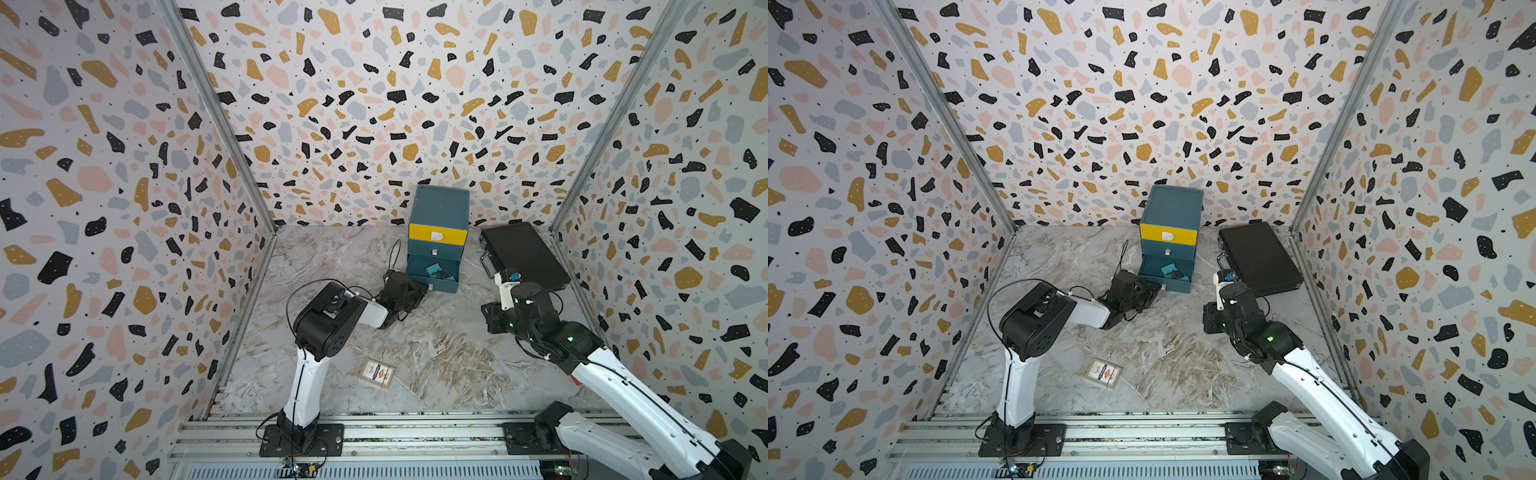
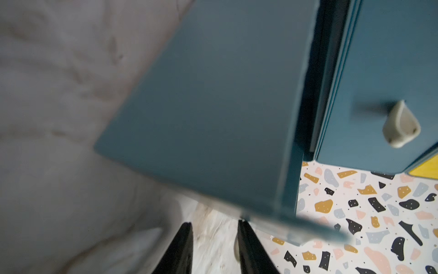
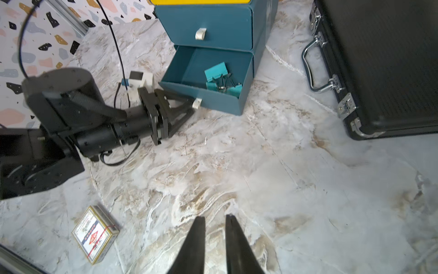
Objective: Put the binder clips in the drawer according to color
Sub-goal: Close the drawer in the storage box.
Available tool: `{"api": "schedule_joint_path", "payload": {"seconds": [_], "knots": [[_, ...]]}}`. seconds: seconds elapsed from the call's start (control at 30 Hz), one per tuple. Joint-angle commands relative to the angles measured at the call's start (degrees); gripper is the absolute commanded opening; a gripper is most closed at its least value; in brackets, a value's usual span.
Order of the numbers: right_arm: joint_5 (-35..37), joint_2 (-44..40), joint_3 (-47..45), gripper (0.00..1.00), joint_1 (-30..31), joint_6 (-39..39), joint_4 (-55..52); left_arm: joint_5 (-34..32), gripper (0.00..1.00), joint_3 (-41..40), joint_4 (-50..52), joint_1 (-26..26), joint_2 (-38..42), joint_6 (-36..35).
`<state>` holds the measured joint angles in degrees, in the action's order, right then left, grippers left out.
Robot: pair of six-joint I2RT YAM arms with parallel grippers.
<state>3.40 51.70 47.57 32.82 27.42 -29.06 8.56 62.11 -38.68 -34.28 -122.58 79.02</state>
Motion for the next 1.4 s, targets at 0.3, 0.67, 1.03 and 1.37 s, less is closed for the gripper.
{"api": "schedule_joint_path", "payload": {"seconds": [0.3, 0.67, 1.03, 1.37], "knots": [[-3.27, -4.39, -3.88, 0.19, -0.12, 3.39, -4.49, -0.95, 0.4, 10.59, -3.35, 2.63, -7.83, 2.8], [-3.01, -4.61, -4.19, 0.19, -0.11, 2.88, -6.59, 1.09, 0.49, 19.3, 1.08, 4.92, -12.35, 2.19], [5.58, -4.57, -3.68, 0.37, -0.21, 2.3, -8.12, 0.25, 0.6, 11.38, -1.64, 5.36, -6.1, 2.63], [17.24, -0.99, 3.31, 1.0, -1.46, -3.43, -6.44, 4.63, 1.0, -17.83, -12.87, 10.12, 23.09, -4.95]]}}
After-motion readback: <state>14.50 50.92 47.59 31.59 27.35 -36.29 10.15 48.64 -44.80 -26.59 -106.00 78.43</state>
